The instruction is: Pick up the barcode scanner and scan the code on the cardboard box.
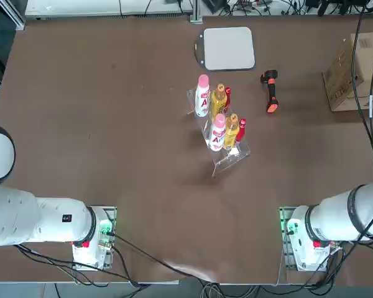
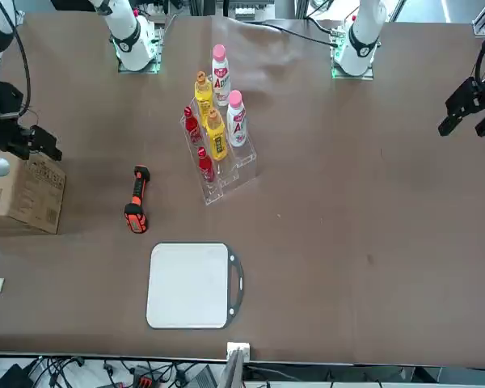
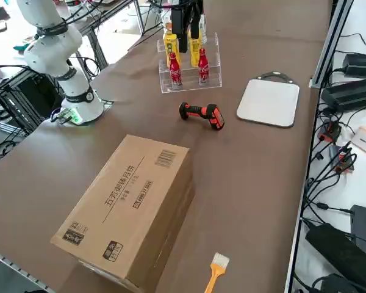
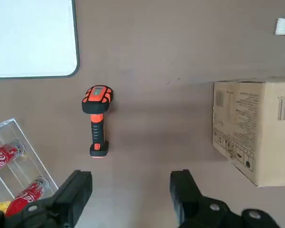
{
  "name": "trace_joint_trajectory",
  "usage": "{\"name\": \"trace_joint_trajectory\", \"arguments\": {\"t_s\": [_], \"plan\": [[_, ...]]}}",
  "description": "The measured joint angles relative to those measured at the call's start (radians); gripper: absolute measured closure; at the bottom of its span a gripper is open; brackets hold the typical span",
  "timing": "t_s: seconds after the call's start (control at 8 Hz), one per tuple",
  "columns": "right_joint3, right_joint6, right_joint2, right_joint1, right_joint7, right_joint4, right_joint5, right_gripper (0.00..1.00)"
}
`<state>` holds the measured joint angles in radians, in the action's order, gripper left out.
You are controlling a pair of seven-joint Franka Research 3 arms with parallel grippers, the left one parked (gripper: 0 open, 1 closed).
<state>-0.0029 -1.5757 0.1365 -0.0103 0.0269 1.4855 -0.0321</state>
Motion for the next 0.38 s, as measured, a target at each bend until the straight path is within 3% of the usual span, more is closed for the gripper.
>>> {"name": "trace_joint_trajectory", "arguments": {"t_s": [0.38], "plan": [[0.0,-0.002,0.0,-0.002,-0.003,0.0,0.0,0.0]]}}
